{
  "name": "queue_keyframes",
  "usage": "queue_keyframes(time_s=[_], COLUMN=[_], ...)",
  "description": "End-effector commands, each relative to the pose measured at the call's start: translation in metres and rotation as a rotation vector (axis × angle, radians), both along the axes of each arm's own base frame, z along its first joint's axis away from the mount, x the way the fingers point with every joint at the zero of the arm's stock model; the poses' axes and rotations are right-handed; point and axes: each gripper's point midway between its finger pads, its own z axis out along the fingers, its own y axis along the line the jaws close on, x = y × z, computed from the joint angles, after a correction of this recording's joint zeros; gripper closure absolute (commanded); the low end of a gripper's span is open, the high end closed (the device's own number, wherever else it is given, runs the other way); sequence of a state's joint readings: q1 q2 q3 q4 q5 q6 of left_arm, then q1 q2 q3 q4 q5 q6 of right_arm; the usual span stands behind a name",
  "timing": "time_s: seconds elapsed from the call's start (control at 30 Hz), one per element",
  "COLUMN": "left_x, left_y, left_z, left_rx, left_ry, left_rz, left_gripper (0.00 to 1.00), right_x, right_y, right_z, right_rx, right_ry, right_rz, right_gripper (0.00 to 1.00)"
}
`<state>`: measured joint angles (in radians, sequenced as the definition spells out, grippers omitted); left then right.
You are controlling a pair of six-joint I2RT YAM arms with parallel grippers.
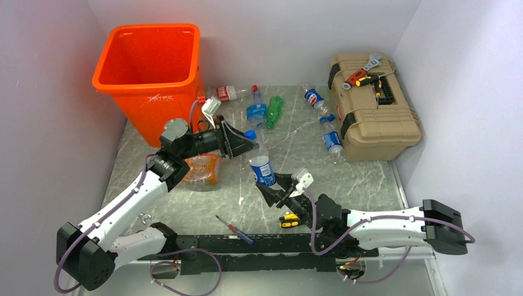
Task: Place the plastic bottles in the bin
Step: Pick up the plastic bottle at the center of the board.
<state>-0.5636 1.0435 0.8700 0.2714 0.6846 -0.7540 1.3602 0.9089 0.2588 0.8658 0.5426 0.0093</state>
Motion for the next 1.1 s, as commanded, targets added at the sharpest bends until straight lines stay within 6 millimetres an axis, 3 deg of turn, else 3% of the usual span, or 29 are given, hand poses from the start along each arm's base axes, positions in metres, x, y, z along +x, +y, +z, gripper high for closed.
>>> queue_keyframes(time_s=[0.0, 0.03, 0.1, 0.23, 0.3, 0.4, 0.5, 0.6, 0.63, 0.73, 0.77, 0.93, 1.0, 1.07], left_x=[-0.01, -0.009, -0.008, -0.01, -0.013, -0.017, -0.023, -0.026, -0.027, -0.027, -0.025, -0.016, -0.013, -0.009], left_y=[-0.002, -0.002, -0.001, 0.002, 0.004, 0.008, 0.009, 0.009, 0.009, 0.006, 0.006, 0.008, 0.006, 0.003], left_z=[0.024, 0.025, 0.024, 0.026, 0.027, 0.03, 0.035, 0.037, 0.038, 0.044, 0.047, 0.065, 0.066, 0.063], left_rx=[-0.068, -0.063, -0.049, -0.017, 0.01, 0.045, 0.047, 0.028, 0.017, -0.026, -0.035, -0.08, -0.08, -0.066], left_ry=[-0.063, -0.064, -0.067, -0.097, -0.122, -0.163, -0.19, -0.176, -0.165, -0.129, -0.117, -0.086, -0.072, -0.049], left_rz=[-0.049, -0.043, -0.035, -0.029, -0.027, -0.032, -0.057, -0.061, -0.067, -0.074, -0.063, -0.001, -0.003, -0.009], left_gripper=[0.93, 1.0, 1.0, 1.0, 1.0, 1.0, 1.0, 1.0, 0.95, 0.41, 0.34, 0.3, 0.34, 0.43], right_x=[0.0, -0.001, -0.001, -0.003, -0.005, -0.012, -0.014, -0.012, -0.011, -0.009, -0.008, -0.005, -0.004, -0.003], right_y=[0.005, 0.007, 0.012, 0.018, 0.022, 0.027, 0.03, 0.032, 0.033, 0.031, 0.03, 0.024, 0.023, 0.022], right_z=[0.014, 0.013, 0.011, 0.004, 0.005, 0.01, 0.014, 0.014, 0.015, 0.018, 0.019, 0.022, 0.023, 0.024], right_rx=[0.027, 0.025, 0.002, -0.065, -0.09, -0.131, -0.155, -0.173, -0.171, -0.147, -0.138, -0.109, -0.101, -0.096], right_ry=[0.0, 0.01, 0.046, 0.126, 0.157, 0.173, 0.187, 0.201, 0.198, 0.178, 0.169, 0.12, 0.109, 0.103], right_rz=[-0.003, 0.003, 0.009, 0.015, 0.033, 0.079, 0.096, 0.087, 0.087, 0.076, 0.071, 0.053, 0.05, 0.044], right_gripper=[0.67, 0.64, 0.47, 0.2, 0.13, 0.1, 0.16, 0.35, 0.42, 0.56, 0.59, 0.68, 0.7, 0.71])
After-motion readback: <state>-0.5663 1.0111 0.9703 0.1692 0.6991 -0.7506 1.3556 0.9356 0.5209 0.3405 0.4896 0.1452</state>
